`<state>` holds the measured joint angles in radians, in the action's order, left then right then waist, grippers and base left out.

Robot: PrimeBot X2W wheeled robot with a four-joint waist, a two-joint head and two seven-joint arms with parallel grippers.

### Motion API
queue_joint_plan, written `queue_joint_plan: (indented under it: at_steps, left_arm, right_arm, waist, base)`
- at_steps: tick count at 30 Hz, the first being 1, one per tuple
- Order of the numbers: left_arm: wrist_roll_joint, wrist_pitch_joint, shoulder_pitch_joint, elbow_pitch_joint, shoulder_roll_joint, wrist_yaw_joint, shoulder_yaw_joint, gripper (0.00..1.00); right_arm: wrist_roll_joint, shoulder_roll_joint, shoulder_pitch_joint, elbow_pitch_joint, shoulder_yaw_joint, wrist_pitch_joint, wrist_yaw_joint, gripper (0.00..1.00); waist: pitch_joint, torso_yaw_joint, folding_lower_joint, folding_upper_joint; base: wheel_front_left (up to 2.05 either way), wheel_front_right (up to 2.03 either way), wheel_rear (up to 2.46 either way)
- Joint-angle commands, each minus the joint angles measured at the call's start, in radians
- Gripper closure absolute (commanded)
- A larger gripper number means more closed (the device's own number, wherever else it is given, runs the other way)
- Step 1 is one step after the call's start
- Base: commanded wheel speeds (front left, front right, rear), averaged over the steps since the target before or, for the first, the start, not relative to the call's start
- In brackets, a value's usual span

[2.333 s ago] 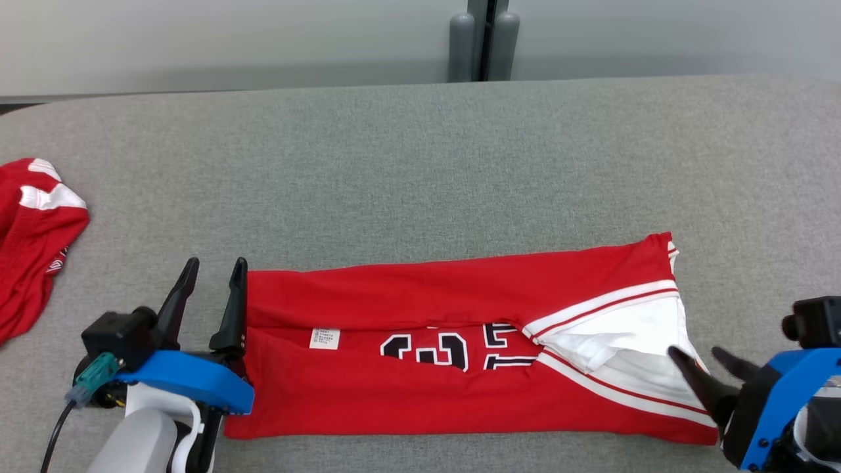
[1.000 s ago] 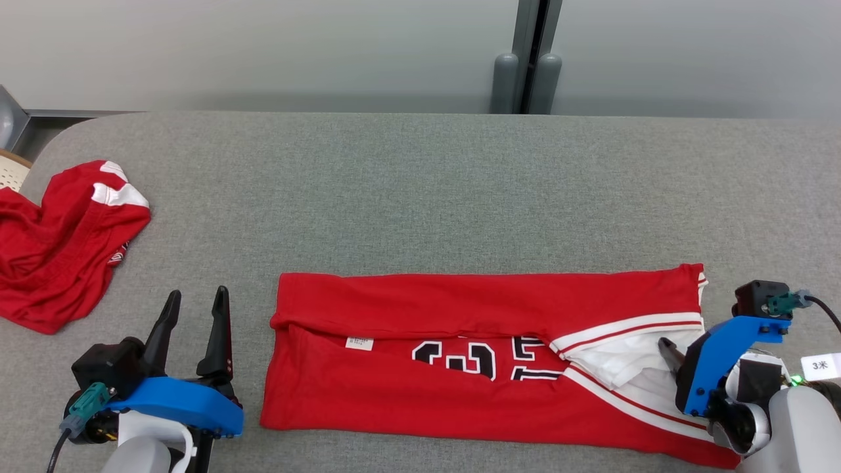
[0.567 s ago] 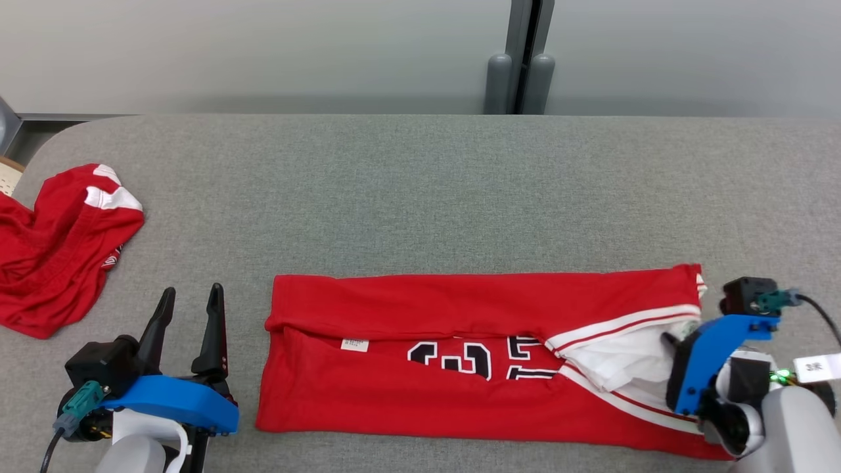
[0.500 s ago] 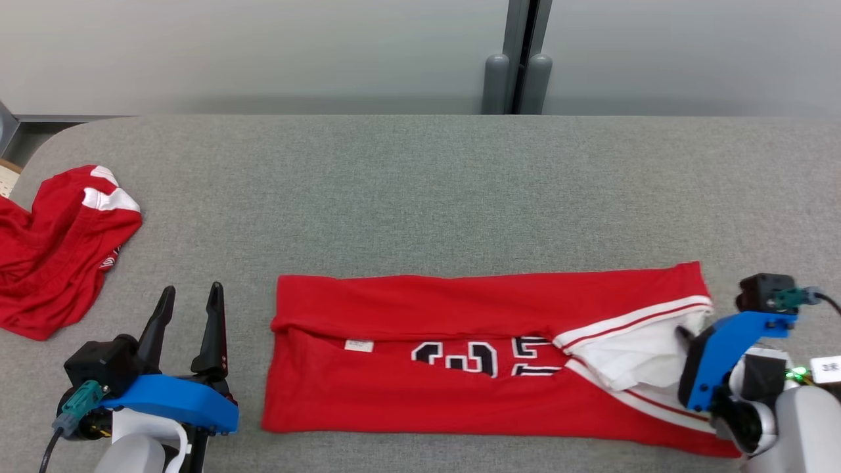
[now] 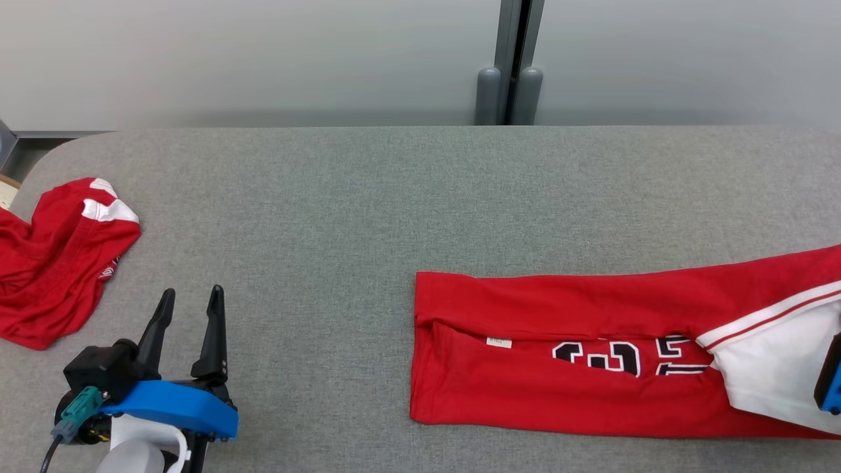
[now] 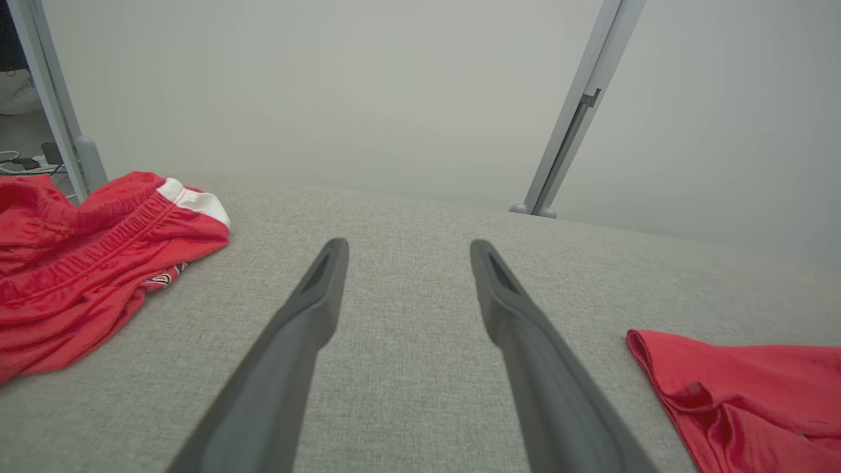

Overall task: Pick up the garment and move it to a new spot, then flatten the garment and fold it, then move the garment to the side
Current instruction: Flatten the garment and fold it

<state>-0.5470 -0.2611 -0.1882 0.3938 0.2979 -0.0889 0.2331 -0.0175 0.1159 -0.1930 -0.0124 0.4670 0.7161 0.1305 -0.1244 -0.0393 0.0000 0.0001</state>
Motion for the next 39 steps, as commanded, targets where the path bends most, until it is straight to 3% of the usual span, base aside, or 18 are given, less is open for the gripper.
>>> queue_joint_plan:
  at_steps: [1, 6, 14, 24, 37, 38, 39]
  left_arm:
    - [-0.002, 0.000, 0.012, -0.005, 0.007, 0.001, 0.001, 0.00]
    - [-0.004, 0.006, 0.026, -0.020, 0.014, 0.009, 0.005, 0.00]
    - [-0.002, 0.019, 0.047, -0.056, 0.020, 0.027, 0.011, 0.00]
    - [0.008, 0.048, 0.017, -0.102, 0.024, 0.031, 0.033, 0.00]
    - [0.008, 0.042, -0.043, -0.070, 0.004, 0.011, 0.072, 0.00]
    - [0.007, 0.040, -0.045, -0.067, 0.004, 0.012, 0.074, 0.00]
    - [0.006, 0.040, -0.046, -0.064, 0.003, 0.010, 0.075, 0.00]
  right_arm:
    - [-0.001, 0.000, 0.023, 0.031, -0.001, 0.012, 0.000, 1.00]
    - [0.032, -0.027, 0.063, 0.129, -0.085, 0.064, 0.001, 1.00]
    - [0.109, -0.061, 0.067, 0.148, -0.362, 0.070, 0.001, 1.00]
    - [0.286, -0.065, -0.099, -0.110, -0.660, -0.021, 0.001, 1.00]
    - [0.420, -0.065, -0.291, -0.471, -0.864, -0.151, 0.001, 1.00]
    - [0.433, -0.066, -0.298, -0.481, -0.876, -0.161, 0.001, 0.25]
    - [0.456, -0.066, -0.303, -0.487, -0.883, -0.173, 0.001, 0.00]
  waist:
    - [0.007, 0.000, 0.0000, -0.0001]
    - [0.021, -0.004, 0.0000, -0.0001]
    - [0.029, -0.016, 0.0000, -0.0001]
    - [0.005, -0.049, 0.0000, -0.0001]
    - [-0.020, -0.083, 0.0000, -0.0001]
    - [-0.020, -0.084, 0.0000, -0.0001]
    - [-0.020, -0.084, 0.0000, -0.0001]
  base:
    - [0.00, 0.00, 0.00]
    - [0.00, 0.00, 0.00]
    - [0.00, 0.00, 0.00]
    - [0.00, 0.00, 0.00]
    - [0.00, 0.00, 0.00]
    - [0.00, 0.00, 0.00]
    - [0.00, 0.00, 0.00]
